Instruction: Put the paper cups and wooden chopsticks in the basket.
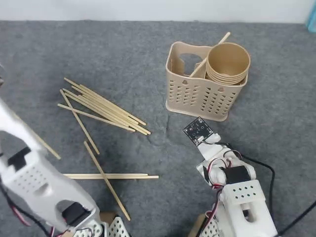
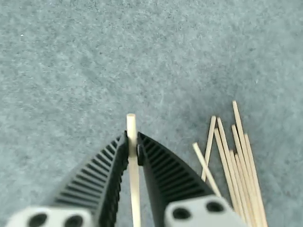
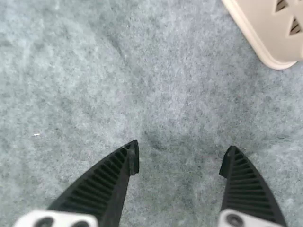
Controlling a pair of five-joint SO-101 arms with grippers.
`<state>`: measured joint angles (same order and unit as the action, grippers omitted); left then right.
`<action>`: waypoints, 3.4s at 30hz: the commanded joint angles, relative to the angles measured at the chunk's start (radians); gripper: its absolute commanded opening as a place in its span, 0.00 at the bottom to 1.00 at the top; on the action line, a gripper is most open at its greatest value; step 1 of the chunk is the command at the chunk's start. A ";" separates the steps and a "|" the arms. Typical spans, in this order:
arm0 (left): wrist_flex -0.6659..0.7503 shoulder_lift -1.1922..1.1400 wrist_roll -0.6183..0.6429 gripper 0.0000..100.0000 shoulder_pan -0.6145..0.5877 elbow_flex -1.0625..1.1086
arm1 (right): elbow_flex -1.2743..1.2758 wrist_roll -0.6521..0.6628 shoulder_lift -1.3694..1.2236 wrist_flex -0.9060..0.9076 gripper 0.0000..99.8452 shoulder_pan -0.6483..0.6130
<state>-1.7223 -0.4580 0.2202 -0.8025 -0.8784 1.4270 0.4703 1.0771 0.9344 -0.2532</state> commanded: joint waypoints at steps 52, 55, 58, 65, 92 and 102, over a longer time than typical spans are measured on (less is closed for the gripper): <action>1.281 0.707 0.091 0.01 1.100 0.685 | -0.003 -0.009 0.021 -0.025 0.28 0.018; 1.283 0.706 0.091 0.01 1.100 0.746 | -0.003 -0.006 0.021 -0.027 0.28 0.018; 1.306 0.706 0.089 0.01 1.100 0.828 | -0.003 -0.005 0.021 -0.027 0.28 0.018; 1.547 0.758 0.089 0.01 1.100 1.165 | -0.003 -0.003 0.021 -0.027 0.28 0.018; 0.885 1.324 0.103 0.15 0.681 1.283 | -0.003 -0.003 0.021 -0.027 0.28 0.018; 0.338 1.283 0.169 0.16 0.258 1.349 | -0.003 -0.006 0.021 -0.025 0.28 0.018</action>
<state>-1.2635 0.8615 0.3782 -0.4664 0.4442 1.4270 0.4703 1.0771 0.9344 -0.2532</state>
